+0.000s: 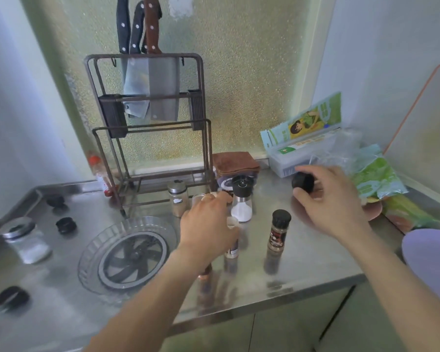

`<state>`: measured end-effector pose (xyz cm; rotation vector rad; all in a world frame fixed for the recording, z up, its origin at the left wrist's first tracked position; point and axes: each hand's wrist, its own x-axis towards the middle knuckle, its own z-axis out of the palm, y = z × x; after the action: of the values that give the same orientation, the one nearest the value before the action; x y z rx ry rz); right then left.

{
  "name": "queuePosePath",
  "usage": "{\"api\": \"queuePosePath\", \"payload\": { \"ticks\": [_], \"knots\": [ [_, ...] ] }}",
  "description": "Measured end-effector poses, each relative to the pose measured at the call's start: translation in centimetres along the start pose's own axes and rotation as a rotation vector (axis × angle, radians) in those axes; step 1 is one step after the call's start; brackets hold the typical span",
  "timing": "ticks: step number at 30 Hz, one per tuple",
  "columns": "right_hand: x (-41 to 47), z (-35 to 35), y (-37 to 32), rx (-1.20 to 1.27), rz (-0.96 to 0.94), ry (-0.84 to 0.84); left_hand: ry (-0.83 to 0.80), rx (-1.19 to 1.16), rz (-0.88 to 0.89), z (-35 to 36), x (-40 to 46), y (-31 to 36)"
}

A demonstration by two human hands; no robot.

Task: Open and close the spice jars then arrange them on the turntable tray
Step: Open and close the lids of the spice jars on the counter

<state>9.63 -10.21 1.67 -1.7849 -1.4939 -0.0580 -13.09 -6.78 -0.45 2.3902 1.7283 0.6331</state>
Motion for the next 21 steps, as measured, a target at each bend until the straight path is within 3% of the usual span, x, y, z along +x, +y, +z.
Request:
{"api": "queuePosePath", "payload": {
  "ticks": [3, 7, 11, 15, 21],
  "knots": [
    [-0.4, 0.8, -3.5, 0.136, -0.029, -0.085, -0.242, 0.122, -0.013, 0.8, 1.7, -0.6],
    [-1.6, 2.8, -5.6, 0.185, -0.041, -0.146, -0.299, 0.16, -0.032, 2.5, 2.3, -0.6],
    [-2.3, 3.5, -6.3, 0.235, 0.038, -0.174, -0.234, 0.049, -0.054, 2.6, 2.2, -0.4],
    [-1.6, 2.0, -7.9, 0.379, 0.056, -0.16, -0.095, -0.228, -0.048, 0.1, 1.9, -0.6],
    [-0.3, 0.0, -13.2, 0.5, -0.069, -0.264, 0.098, -0.621, -0.019, -5.1, 0.7, -1.9]
  ]
}}
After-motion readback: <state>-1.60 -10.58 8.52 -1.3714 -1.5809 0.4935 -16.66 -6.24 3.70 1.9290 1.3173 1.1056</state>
